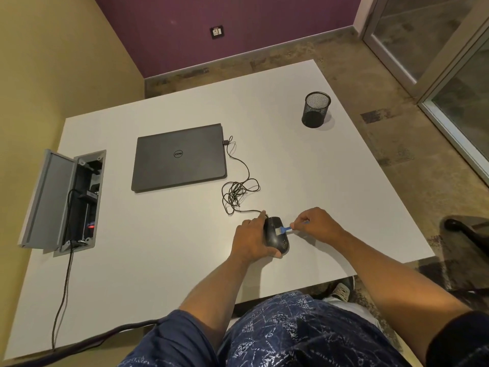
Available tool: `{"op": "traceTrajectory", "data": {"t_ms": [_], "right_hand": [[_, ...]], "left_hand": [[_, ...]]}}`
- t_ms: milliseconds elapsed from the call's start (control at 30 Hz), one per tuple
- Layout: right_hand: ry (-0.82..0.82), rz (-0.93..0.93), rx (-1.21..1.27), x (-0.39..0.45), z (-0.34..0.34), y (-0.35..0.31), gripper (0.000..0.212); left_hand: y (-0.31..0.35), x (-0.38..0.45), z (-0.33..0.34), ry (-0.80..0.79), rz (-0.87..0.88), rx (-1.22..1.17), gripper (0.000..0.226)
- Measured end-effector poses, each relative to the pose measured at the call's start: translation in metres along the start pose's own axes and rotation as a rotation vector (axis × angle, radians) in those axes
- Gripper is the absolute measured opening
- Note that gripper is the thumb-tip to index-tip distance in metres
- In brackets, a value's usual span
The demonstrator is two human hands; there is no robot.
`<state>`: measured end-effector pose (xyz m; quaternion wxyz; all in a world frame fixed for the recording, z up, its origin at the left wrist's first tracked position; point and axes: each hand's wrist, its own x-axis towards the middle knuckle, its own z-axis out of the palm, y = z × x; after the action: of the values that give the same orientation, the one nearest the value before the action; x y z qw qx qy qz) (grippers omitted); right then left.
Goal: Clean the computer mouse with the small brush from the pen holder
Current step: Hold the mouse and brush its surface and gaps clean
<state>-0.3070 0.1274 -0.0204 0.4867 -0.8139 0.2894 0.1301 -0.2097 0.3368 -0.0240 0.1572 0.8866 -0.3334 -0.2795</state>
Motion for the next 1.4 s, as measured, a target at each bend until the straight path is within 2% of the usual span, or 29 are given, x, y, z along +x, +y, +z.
{"op": "traceTrajectory", "data": {"t_ms": [133, 300, 467, 700, 833, 967, 1067, 1200, 1233, 1333, 1400], "right_hand": [[0.074, -0.042, -0.055, 0.002, 0.002, -0.007, 0.021], [-0.022, -0.025, -0.126, 0.005, -0.004, -0.012, 0.017], [0.079, -0.035, -0.108, 0.01, -0.001, -0.02, 0.022], [-0.092, 0.0, -0.096, 0.015, -0.005, -0.024, 0.015], [-0.017, -0.039, -0.038, 0.014, -0.001, -0.018, 0.017], [-0.079, -0.05, -0.066, 0.013, -0.001, -0.011, 0.016], [0.003, -0.056, -0.049, 0.013, -0.004, -0.01, 0.019], [-0.182, -0.038, -0.059, 0.01, -0.009, -0.007, 0.013], [-0.181, -0.035, -0.062, 0.01, -0.009, -0.006, 0.014], [-0.018, -0.05, -0.032, 0.011, -0.008, -0.006, 0.02], [-0.062, -0.056, -0.038, 0.011, -0.007, -0.006, 0.019]], "left_hand": [[0.001, 0.0, 0.0, -0.001, -0.009, -0.013, 0.133], [0.001, 0.0, 0.0, -0.007, -0.013, -0.002, 0.135], [0.001, 0.0, 0.0, -0.003, -0.018, -0.003, 0.134], [0.001, 0.0, 0.0, -0.008, -0.022, -0.003, 0.136], [0.0, 0.0, 0.0, -0.007, -0.022, -0.008, 0.133], [0.0, 0.0, 0.0, -0.005, -0.016, -0.014, 0.132], [-0.001, 0.0, 0.0, 0.001, -0.006, -0.015, 0.133], [-0.001, 0.0, 0.0, 0.008, -0.002, -0.009, 0.133], [-0.001, 0.0, 0.0, 0.006, -0.001, -0.009, 0.134], [-0.001, 0.001, 0.0, -0.001, -0.005, -0.01, 0.135], [-0.001, 0.001, 0.0, 0.002, -0.007, -0.009, 0.135]]}}
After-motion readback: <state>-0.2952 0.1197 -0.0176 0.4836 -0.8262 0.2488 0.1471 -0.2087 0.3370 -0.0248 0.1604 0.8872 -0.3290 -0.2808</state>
